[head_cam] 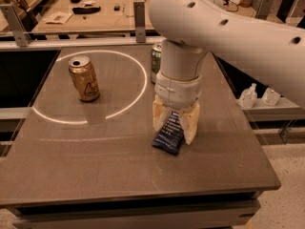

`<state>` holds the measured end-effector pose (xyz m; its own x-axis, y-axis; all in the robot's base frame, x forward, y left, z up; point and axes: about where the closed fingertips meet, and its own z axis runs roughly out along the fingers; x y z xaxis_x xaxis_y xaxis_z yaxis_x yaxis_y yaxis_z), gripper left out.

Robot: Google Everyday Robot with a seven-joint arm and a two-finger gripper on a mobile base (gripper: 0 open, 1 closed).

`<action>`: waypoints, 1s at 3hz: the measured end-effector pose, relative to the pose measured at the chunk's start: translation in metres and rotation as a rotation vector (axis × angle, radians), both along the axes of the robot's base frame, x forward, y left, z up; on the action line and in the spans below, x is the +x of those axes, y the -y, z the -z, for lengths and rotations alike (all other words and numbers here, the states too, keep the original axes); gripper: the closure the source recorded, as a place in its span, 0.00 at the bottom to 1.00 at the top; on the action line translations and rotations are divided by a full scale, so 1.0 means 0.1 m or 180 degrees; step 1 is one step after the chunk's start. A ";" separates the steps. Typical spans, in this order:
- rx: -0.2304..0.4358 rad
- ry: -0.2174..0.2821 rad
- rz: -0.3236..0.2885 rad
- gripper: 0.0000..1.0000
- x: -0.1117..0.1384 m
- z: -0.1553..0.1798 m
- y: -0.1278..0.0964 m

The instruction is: Pick rxbar blueberry

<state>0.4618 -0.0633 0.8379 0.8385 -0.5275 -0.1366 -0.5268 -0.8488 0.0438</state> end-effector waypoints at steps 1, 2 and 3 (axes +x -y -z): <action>0.0030 0.0005 0.0011 0.64 -0.02 -0.01 0.02; 0.0071 0.0084 0.0030 0.88 -0.03 -0.11 0.05; 0.0090 0.0168 0.0043 1.00 -0.02 -0.20 0.07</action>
Offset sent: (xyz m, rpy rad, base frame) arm -0.0120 -0.0166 0.0255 0.0136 -0.0209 -0.0134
